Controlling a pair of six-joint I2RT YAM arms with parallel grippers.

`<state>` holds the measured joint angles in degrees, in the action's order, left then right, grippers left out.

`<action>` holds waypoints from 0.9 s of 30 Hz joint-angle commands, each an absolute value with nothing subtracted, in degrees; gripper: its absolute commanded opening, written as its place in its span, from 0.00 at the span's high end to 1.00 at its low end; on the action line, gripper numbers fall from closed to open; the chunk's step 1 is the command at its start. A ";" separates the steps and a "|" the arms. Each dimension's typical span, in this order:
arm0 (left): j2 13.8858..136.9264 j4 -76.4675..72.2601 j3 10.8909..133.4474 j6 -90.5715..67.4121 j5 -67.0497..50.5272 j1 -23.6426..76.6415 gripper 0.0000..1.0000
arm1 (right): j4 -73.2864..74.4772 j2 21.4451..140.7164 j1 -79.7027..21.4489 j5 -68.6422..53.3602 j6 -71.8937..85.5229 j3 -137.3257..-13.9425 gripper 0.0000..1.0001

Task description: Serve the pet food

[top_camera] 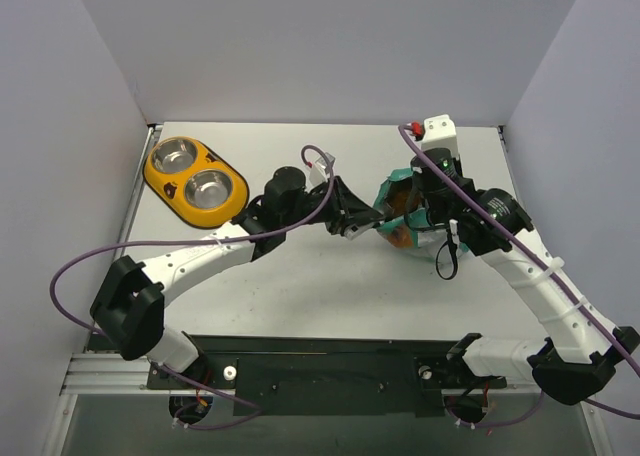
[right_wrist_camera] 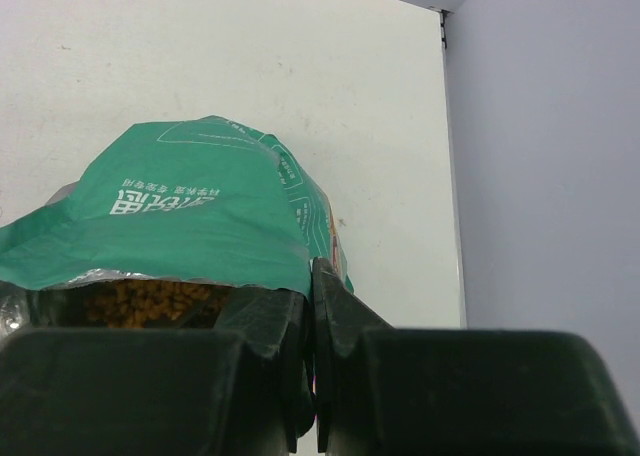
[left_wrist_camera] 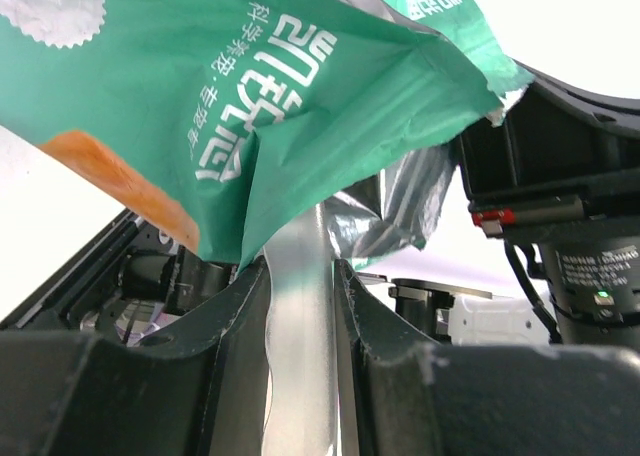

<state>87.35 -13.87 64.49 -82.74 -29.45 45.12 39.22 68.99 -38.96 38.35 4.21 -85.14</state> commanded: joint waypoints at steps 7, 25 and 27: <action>77.79 -24.17 63.81 -83.94 -30.85 43.16 1.00 | 42.10 65.83 -35.51 42.98 3.34 -86.48 1.00; 79.28 -19.95 70.06 -84.64 -28.39 44.47 1.00 | 42.89 66.80 -35.42 42.98 3.69 -88.06 1.00; 79.10 -19.43 69.35 -85.17 -28.39 44.47 1.00 | 43.07 66.88 -35.42 42.80 3.69 -88.33 1.00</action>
<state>80.88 -13.02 67.53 -85.25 -31.35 44.97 39.48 68.34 -35.92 38.02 4.01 -85.49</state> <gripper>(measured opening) 0.350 0.002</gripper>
